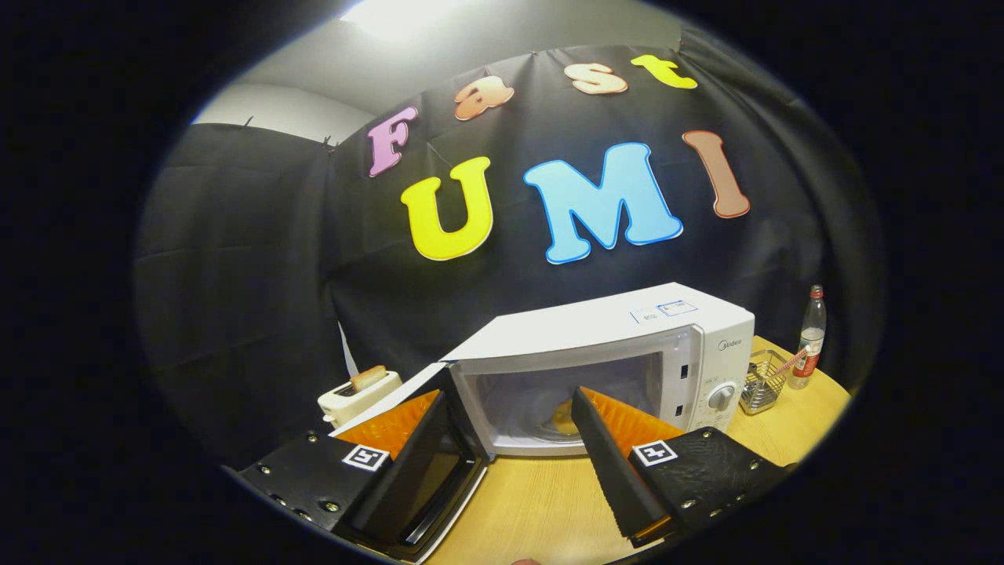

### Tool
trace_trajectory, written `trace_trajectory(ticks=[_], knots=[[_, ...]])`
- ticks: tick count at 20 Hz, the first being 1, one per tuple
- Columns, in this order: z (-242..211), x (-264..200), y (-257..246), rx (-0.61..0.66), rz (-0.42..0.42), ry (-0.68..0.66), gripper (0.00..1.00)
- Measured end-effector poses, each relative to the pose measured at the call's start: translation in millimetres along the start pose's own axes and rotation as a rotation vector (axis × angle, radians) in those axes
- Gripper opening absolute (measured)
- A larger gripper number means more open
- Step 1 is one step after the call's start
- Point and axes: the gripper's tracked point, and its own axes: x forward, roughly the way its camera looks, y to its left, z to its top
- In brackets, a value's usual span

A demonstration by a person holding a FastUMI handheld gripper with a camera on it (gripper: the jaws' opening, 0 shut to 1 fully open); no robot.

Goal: Open the microwave, put the food inside, and close the microwave door.

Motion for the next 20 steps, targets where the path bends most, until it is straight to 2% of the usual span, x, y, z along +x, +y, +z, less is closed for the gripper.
trace_trajectory(ticks=[7,17,20], knots=[[-6,-61,81,-0.021,0.121,0.027,0.97],[-42,-106,220,-0.085,0.407,0.079,0.97],[-65,-113,254,-0.09,0.485,0.121,0.97]])
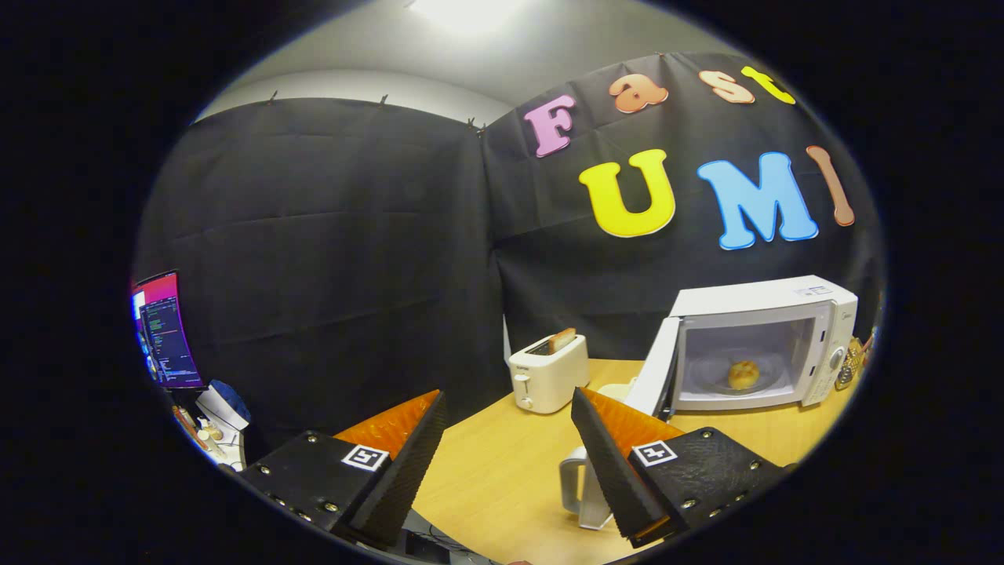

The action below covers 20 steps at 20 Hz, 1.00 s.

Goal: Open the microwave, put the food inside, and close the microwave door.

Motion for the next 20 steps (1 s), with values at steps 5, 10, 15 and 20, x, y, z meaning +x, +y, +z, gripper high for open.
trace_trajectory(ticks=[5,10,15,20], knots=[[-40,23,21,0.008,0.073,0.109,0.97],[-80,29,4,0.002,0.056,0.232,0.92],[-83,27,-33,0.0,-0.027,0.241,0.54],[-77,14,-57,-0.01,-0.086,0.232,0.01]])
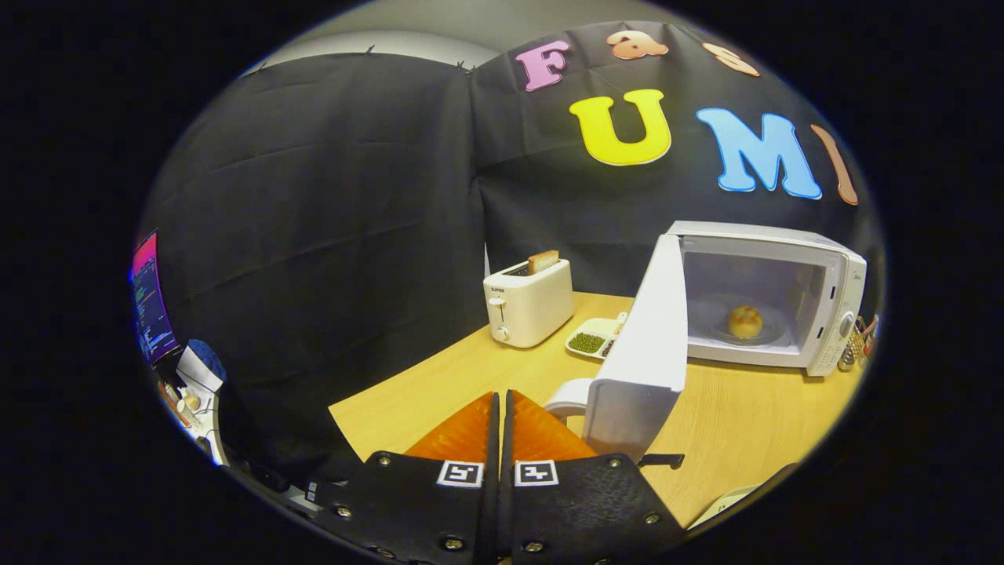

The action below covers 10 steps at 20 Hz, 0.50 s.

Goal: Open the microwave, put the food inside, and close the microwave door.

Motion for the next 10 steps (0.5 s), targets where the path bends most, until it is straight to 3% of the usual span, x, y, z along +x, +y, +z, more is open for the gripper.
trace_trajectory(ticks=[10], knots=[[4,-43,-83,0.037,-0.156,-0.012,0.01]])
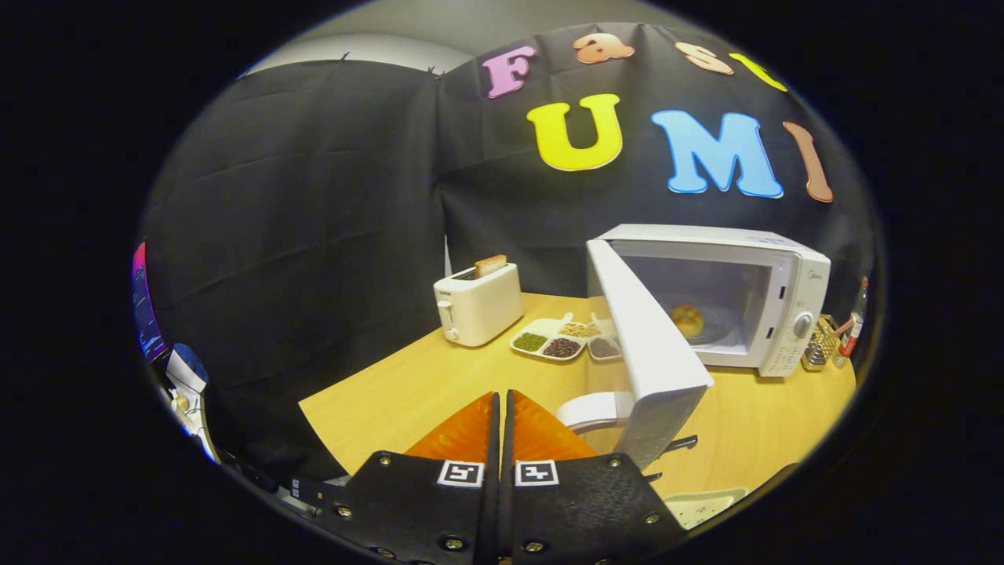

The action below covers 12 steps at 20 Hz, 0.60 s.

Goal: Open the microwave, put the food inside, and close the microwave door.

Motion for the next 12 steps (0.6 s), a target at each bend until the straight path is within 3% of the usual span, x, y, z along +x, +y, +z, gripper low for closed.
trace_trajectory(ticks=[12], knots=[[10,15,-97,0.04,-0.176,0.018,0.01]])
